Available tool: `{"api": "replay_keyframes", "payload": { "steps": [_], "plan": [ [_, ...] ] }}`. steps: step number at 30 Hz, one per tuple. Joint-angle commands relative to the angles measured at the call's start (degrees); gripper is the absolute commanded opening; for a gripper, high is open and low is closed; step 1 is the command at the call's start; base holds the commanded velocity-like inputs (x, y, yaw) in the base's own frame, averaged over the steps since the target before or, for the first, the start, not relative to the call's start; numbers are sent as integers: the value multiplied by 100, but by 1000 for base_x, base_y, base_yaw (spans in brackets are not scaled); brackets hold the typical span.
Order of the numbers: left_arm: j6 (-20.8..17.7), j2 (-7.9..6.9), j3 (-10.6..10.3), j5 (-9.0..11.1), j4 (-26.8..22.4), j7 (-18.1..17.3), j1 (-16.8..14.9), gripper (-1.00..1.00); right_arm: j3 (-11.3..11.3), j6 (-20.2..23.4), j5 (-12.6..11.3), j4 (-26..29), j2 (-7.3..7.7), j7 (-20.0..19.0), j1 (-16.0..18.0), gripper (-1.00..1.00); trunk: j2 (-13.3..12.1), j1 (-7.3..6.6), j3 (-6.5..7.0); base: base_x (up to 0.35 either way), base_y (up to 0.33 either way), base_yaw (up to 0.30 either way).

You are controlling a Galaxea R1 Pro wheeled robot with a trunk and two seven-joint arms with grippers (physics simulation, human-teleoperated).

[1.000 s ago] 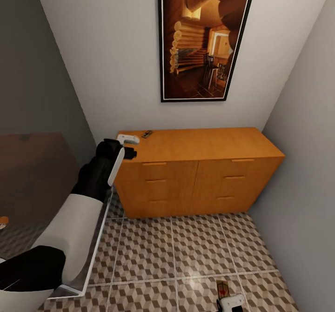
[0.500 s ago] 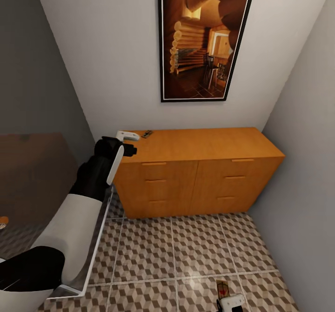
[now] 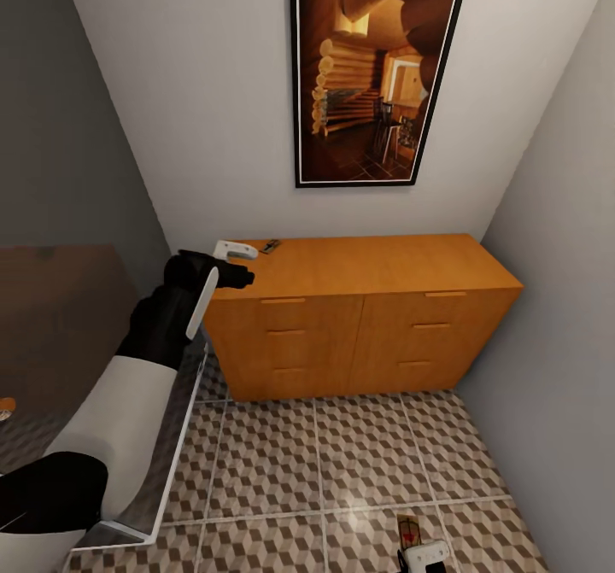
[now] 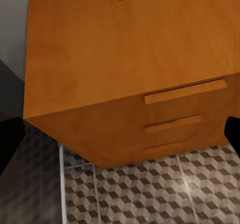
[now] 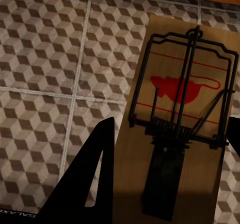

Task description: Take the four mousetraps from the cabinet in the bathroom and place them on the bathroom floor. Make sure all four end up on the same floor surface, and ensure that at least two of them are either under or directly next to the same bathroom sink.

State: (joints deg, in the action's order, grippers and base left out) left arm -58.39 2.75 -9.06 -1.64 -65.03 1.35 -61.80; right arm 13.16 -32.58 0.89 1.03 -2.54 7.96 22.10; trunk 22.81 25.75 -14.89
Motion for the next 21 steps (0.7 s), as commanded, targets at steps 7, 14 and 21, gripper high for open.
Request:
{"api": "replay_keyframes", "payload": {
  "steps": [7,14,21],
  "plan": [
    [-23,-33,-95,-12,14,-3,-7,100,47,-11,-1,-7,-1,30,5,-100,11,3,-11,154,0,0],
    [-22,-45,-140,-12,16,-4,-7,100,47,-11,-1,-11,-1,25,5,-100,11,3,-11,249,0,0],
    [-19,-48,-203,-12,16,-3,-7,100,47,-11,-1,-15,7,-110,5,-100,11,3,-11,246,0,0]
  ]
}}
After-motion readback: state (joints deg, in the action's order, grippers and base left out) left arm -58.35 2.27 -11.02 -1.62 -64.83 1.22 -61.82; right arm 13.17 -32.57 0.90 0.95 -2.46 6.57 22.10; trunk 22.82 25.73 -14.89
